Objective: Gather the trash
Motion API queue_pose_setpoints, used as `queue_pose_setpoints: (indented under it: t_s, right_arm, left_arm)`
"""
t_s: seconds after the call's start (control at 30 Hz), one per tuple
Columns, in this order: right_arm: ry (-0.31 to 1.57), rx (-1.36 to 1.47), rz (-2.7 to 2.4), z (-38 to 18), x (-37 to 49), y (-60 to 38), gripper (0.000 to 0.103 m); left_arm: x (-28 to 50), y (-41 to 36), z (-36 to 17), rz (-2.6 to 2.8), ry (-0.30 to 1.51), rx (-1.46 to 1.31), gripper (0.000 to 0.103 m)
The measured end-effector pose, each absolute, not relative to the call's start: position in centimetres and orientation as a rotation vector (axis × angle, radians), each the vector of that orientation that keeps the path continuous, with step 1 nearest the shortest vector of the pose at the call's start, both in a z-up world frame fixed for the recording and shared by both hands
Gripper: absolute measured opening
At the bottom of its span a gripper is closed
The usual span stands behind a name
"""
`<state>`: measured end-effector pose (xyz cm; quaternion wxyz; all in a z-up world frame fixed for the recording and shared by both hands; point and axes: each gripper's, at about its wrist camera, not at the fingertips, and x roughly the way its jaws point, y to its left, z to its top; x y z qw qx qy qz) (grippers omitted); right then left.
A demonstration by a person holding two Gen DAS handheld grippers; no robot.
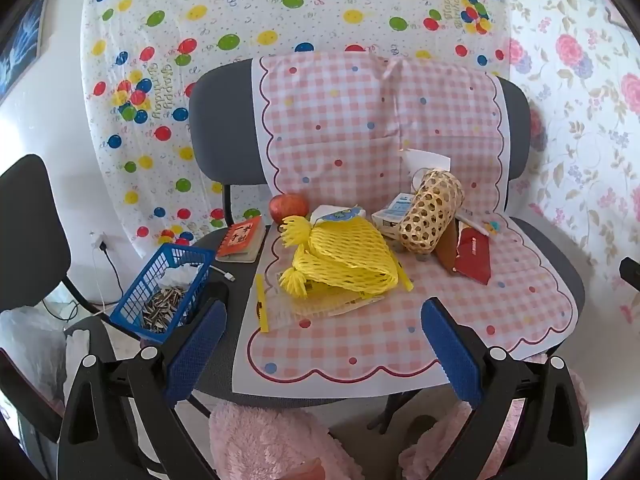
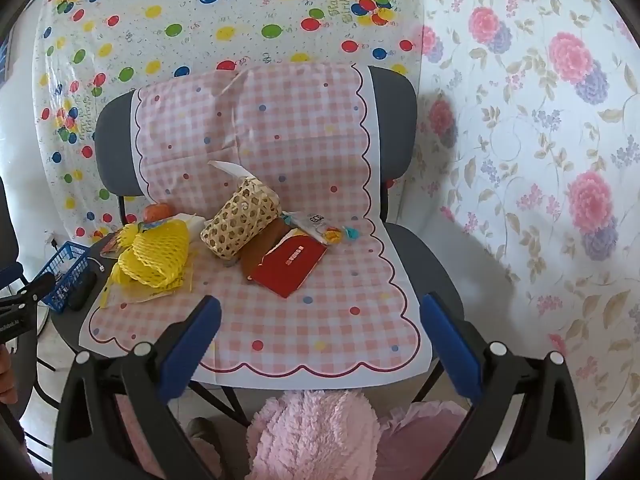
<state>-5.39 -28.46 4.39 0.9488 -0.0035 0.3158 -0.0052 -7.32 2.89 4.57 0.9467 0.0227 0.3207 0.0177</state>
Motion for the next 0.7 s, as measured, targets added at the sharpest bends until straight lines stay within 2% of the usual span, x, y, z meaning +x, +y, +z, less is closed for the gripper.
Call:
queue_pose_setpoints:
  t_s: [0.7]
  right_arm:
    - [0.623,0.016,-0.002,4.57,-5.16,-28.39,0.097]
  left_arm:
    - [-7.19,2.82,4.53,0.037,0.656,0.046,0.097]
